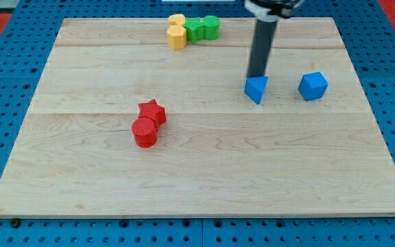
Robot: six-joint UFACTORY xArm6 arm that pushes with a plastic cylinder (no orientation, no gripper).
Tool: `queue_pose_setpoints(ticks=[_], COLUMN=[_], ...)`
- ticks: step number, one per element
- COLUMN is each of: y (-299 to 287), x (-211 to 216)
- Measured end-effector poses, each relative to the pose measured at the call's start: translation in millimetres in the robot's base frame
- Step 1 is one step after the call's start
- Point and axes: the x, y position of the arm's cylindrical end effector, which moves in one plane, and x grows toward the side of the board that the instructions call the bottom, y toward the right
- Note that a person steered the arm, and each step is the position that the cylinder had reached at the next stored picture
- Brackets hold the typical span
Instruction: Move the blue triangle towads to the up side
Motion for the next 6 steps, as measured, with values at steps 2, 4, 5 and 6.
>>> queue_pose_setpoints(ticks=[2,4,5,6], y=[44.2,68.3,21.0,-1.7], x=[52.7,105.0,100.5,85.5])
